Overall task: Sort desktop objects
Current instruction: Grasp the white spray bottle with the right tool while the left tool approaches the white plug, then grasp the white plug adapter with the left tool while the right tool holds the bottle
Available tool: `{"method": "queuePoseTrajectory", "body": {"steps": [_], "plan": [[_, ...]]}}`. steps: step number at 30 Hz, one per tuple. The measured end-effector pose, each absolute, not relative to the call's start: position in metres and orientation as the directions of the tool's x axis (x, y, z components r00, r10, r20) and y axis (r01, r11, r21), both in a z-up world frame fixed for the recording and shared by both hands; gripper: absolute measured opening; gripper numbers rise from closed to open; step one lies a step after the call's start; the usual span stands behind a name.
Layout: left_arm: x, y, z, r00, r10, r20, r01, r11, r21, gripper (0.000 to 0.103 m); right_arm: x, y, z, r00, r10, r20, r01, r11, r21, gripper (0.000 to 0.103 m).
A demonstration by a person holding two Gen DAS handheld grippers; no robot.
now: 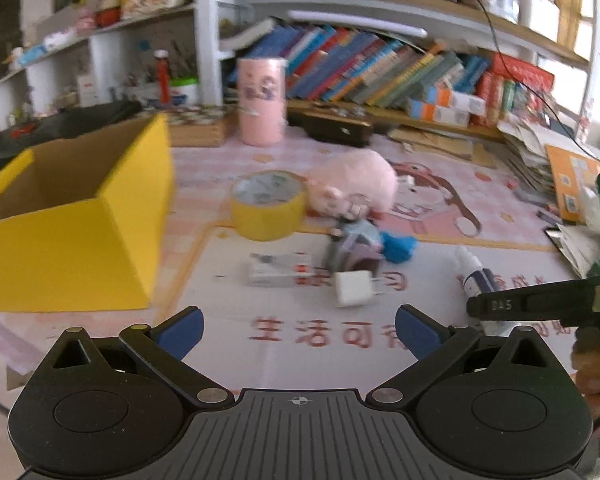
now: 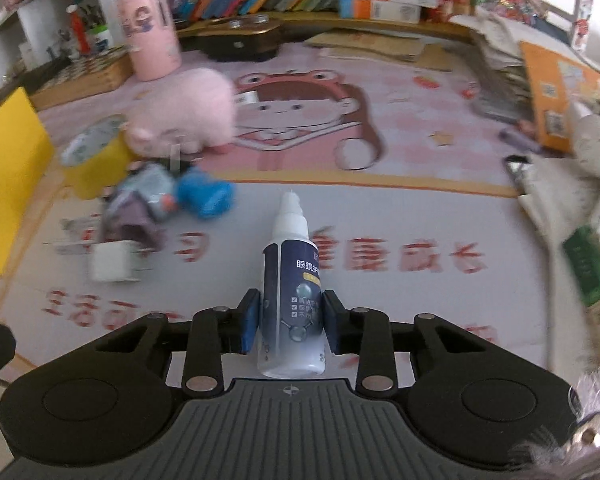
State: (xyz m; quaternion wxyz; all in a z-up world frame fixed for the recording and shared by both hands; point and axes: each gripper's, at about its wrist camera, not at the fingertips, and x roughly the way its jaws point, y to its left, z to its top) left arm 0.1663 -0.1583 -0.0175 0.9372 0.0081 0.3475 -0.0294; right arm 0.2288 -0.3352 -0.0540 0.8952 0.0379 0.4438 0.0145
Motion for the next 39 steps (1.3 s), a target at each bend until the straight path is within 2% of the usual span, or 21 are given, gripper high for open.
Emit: {"method": "queuePoseTrajectory", "body": {"steps": [6,15,18,22,24,26,28,32,39], "plan": [[0.192,-0.193,-0.032,0.730,-0.045,-0.682,0.087,0.996,0.026,0.096,0.225,-0.365,-0.055,0.605,0.051,-0.795,-0.046,0.999,0.028,0.030],[0.227,-0.206,-0.054,0.696,0.014,-0.718,0.015,0.999,0.034,0.069,0.235,-0.383,-0.059,0.583,0.066,-0.810,-0.108,0.994,0.004,0.033],[0.234,-0.208,-0.060,0.680,0.012,-0.733,0.015,0.999,0.031,0.065,0.237,-0.383,-0.059,0.585,0.074,-0.807,-0.125,0.992,0.001,0.033],[0.241,-0.210,-0.067,0.661,0.020,-0.750,0.017,0.999,0.042,0.049,0.241,-0.384,-0.059,0.587,0.075,-0.806,-0.137,0.991,-0.008,0.039],[0.241,-0.211,-0.068,0.668,0.014,-0.744,0.021,0.999,0.039,0.042,0.242,-0.385,-0.059,0.586,0.077,-0.807,-0.138,0.990,-0.006,0.039],[0.241,-0.211,-0.068,0.671,0.014,-0.742,0.025,0.999,0.042,0.042,0.242,-0.385,-0.060,0.585,0.079,-0.807,-0.142,0.990,-0.005,0.039],[0.240,-0.210,-0.068,0.672,0.009,-0.741,0.029,0.999,0.038,0.042,0.243,-0.385,-0.059,0.583,0.100,-0.806,-0.159,0.987,0.008,0.031],[0.235,-0.208,-0.063,0.685,-0.005,-0.729,0.042,0.999,0.032,0.042,0.243,-0.383,-0.059,0.583,0.105,-0.806,-0.174,0.985,0.003,0.030],[0.214,-0.192,-0.035,0.726,-0.074,-0.683,0.074,0.997,-0.030,0.042,0.242,-0.385,-0.042,0.575,0.187,-0.797,-0.172,0.979,0.106,0.030]]}}
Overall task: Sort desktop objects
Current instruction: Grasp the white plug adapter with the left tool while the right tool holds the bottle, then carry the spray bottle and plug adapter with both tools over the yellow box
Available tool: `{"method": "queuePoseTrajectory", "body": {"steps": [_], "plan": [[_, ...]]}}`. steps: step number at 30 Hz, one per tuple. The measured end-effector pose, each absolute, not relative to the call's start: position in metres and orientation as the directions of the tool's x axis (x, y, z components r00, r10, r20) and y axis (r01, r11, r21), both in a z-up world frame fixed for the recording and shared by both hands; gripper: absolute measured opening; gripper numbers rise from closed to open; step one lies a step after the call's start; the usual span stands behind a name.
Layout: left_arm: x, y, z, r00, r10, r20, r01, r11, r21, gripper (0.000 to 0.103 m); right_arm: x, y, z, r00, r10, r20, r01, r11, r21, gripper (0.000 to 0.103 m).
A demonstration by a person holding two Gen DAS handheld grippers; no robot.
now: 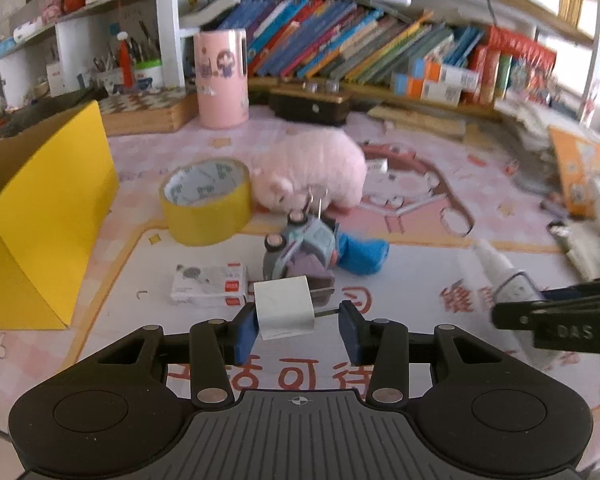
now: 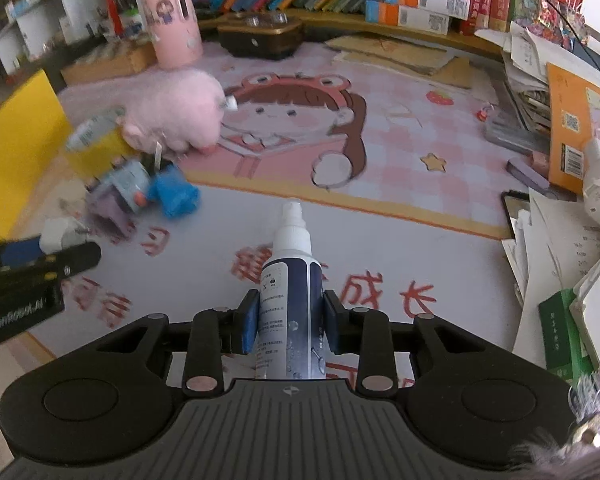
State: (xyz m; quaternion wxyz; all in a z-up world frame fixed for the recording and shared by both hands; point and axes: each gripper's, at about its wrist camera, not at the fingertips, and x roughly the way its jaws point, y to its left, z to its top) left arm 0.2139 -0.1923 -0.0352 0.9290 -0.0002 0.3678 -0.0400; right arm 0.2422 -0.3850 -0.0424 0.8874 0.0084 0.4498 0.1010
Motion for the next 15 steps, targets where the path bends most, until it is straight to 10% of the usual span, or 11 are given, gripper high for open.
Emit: {"method": "queuePoseTrajectory", "body": {"steps": [15], "plan": [[0.163,-0.128,0.000,0.783,-0.085,-0.617,0.020,0.994,-0.111,0.042,0.211,-0.322,-0.009,0.577,0.306,-0.758,-0.296,0.942,0.155,0.030]]}}
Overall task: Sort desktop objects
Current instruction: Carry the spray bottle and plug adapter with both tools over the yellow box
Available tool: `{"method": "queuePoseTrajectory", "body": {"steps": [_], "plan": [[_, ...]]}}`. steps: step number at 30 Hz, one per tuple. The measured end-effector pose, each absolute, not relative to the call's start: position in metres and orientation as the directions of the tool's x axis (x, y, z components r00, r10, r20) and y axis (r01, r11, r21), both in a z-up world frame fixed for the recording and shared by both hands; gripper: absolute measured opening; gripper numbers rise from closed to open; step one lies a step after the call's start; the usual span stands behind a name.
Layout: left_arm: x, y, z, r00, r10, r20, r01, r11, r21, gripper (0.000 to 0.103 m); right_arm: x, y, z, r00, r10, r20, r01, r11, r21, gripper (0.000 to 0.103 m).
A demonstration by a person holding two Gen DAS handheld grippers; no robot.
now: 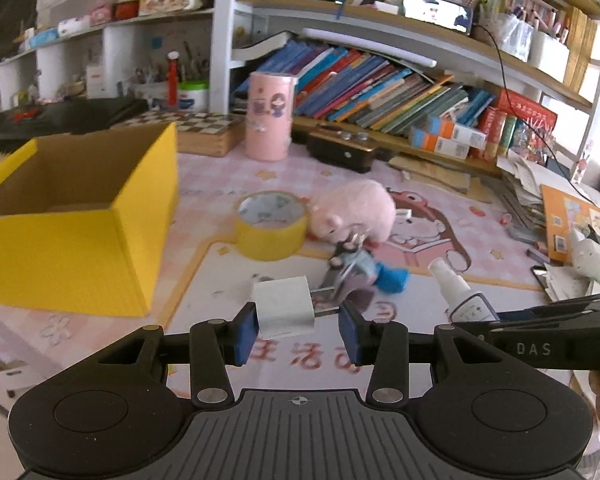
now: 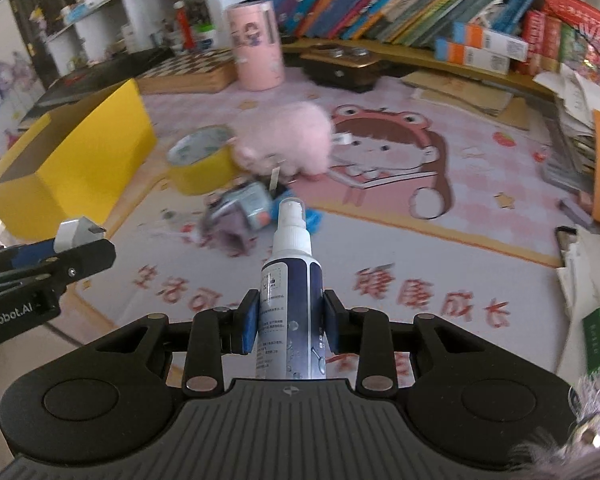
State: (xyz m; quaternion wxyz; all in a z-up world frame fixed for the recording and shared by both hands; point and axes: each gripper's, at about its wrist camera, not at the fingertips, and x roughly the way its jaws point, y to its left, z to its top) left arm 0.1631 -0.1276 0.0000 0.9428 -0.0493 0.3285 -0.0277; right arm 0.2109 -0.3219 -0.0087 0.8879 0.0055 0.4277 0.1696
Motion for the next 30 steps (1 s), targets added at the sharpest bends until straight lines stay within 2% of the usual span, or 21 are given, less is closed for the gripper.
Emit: {"method": "queuePoseTrajectory", "body": {"steps": [14,30], "plan": [[0.093,-0.039,0.001,0.795,-0.057,-0.604,-0.027,0.991,-0.129,0.042,0.158,-0.227,-0.010,0.527,0.359,-0.771,-0.376,0.911,0.167,0.030],[0.027,0.048,-0.002,0.786,-0.093,-0.611,0.005,0.989,-0.145,0.042,0.074,-0.135,-0.015,0.525,0.342,-0.779,-0.365,0.918,0.157,0.030]]}}
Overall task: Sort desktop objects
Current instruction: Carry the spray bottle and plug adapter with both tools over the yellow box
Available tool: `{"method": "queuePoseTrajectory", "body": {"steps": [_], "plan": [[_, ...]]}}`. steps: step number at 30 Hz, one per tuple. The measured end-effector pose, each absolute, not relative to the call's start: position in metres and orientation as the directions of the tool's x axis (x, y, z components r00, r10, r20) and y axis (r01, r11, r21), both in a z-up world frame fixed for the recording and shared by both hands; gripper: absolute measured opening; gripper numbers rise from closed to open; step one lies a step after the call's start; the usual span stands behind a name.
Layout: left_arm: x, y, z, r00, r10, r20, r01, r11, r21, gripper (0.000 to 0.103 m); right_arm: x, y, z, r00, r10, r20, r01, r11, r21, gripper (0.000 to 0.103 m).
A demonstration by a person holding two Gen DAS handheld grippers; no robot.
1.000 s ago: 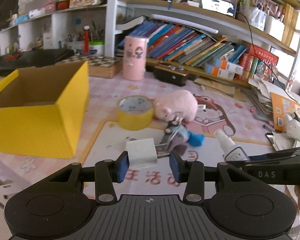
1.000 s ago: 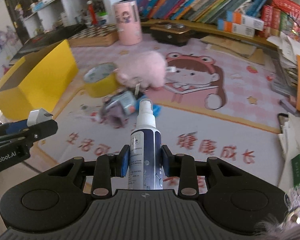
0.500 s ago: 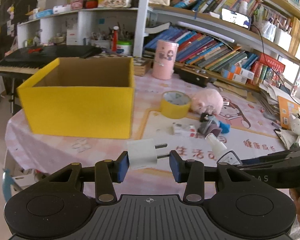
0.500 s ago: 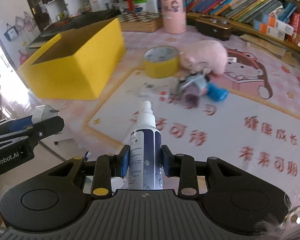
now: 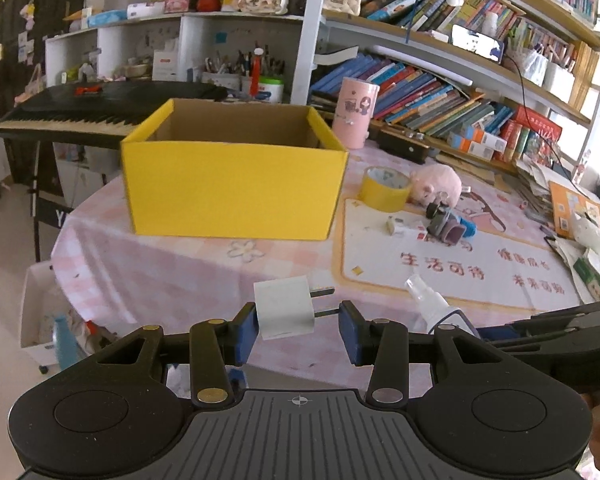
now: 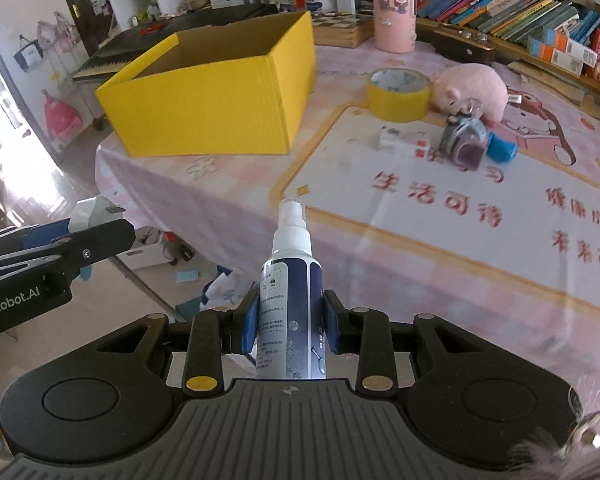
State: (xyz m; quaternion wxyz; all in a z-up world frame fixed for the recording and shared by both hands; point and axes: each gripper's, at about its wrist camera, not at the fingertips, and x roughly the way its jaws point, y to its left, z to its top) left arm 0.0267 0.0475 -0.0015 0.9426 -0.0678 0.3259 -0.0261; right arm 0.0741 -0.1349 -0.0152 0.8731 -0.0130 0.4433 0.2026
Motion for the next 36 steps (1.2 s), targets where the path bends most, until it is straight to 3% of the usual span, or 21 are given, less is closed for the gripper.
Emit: {"method": "queuePoseTrajectory", "body": {"steps": [36], "plan": [[0.002,0.103,-0.005,0.804,-0.101,-0.587,-0.004,0.985,-0.175,0.042,0.050,-0.063,-0.013,0.526,0.338,-0.781,-0.415,0.903,0.111,0.030]]}}
